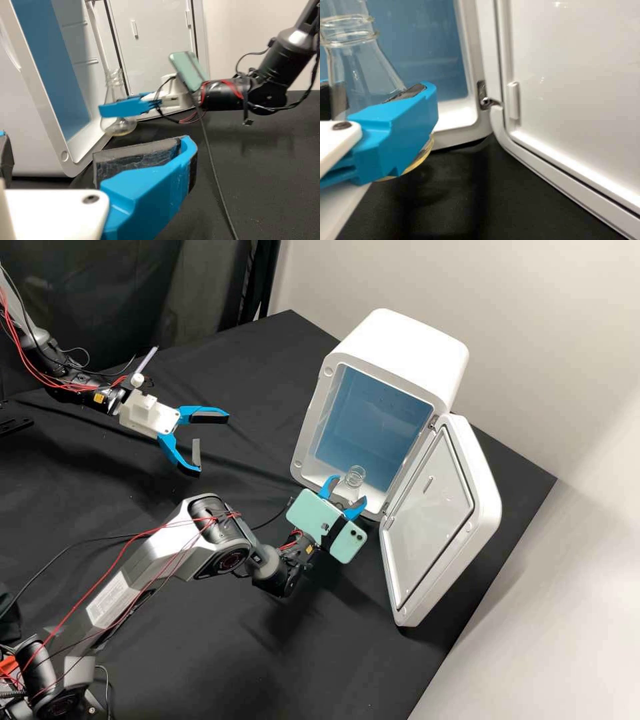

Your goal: Take the flask out of the incubator

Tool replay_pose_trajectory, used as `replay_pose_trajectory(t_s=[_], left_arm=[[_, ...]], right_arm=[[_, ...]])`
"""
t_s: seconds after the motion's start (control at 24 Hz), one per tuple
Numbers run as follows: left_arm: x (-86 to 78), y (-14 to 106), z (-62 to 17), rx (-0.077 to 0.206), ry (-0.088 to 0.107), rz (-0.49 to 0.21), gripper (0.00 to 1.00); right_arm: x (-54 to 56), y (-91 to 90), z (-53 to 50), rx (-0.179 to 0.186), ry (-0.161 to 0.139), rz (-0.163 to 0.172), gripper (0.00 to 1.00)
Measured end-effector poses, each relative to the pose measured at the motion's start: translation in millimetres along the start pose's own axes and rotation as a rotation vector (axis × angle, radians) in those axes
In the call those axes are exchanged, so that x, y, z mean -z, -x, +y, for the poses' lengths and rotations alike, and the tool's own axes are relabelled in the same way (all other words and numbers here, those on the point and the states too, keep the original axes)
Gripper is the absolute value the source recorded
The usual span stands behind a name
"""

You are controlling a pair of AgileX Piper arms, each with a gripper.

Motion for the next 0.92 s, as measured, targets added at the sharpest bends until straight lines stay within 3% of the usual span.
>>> replay_pose_trajectory(t_s=[0.08, 0.5, 0.92], left_arm=[[0.0, 0.0, 0.0, 0.000, 0.000, 0.000, 1.00], [0.0, 0.0, 0.0, 0.000, 0.000, 0.000, 1.00], [0.0, 0.0, 0.0, 0.000, 0.000, 0.000, 1.00]], right_arm=[[2.8, 8.8, 3.4, -0.025, 0.009, 0.006, 0.00], [25.6, 47.4, 2.4, -0.008, 0.055, -0.021, 0.00], [41.7, 84.9, 15.3, -0.032, 0.076, -0.057, 0.00]])
